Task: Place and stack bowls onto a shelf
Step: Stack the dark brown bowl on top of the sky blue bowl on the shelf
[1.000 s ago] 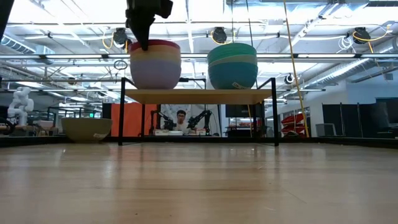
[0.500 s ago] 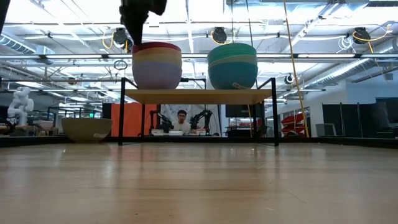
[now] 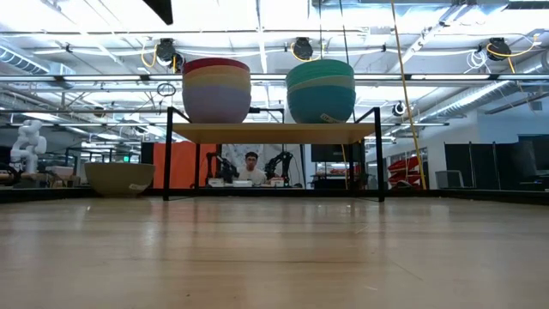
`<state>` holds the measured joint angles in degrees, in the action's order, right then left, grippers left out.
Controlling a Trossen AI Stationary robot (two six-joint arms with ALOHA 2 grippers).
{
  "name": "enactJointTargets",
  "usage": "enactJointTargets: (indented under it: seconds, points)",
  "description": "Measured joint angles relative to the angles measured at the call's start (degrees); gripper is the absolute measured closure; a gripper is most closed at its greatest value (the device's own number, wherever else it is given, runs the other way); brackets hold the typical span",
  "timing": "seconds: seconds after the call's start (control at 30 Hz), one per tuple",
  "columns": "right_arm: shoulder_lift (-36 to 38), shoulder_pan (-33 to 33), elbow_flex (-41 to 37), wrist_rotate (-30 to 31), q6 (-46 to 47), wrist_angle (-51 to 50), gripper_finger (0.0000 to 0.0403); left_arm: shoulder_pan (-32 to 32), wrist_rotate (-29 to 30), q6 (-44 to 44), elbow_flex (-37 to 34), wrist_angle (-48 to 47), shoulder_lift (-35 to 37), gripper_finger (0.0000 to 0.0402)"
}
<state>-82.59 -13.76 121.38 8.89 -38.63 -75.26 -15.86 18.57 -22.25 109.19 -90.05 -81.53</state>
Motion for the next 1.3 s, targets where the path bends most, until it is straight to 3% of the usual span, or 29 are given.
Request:
enactJointTargets:
  seconds: [0.23,0.5,0.93,1.17,1.3]
  points:
    - [0.0,0.0,0.0,0.0,0.0,0.0,0.0266,-3.8,0.0,3.3,0.0,0.0,1.3,0.0364]
    - [0.0,0.0,0.0,0.0,0.0,0.0,0.0266,-13.1,0.0,2.4,-1.2,0.1,1.3,0.0305]
    - [0.0,0.0,0.0,0.0,0.0,0.0,0.0266,-30.5,-0.8,-15.4,-11.0,0.0,1.4,0.0263]
    - [0.0,0.0,0.0,0.0,0.0,0.0,0.0266,-37.1,-7.6,-25.2,-17.6,0.0,1.4,0.0263]
    - [0.0,0.0,0.0,-0.1,-0.1,0.0,0.0266,-39.0,-8.5,-27.2,-21.3,0.0,1.4,0.0263]
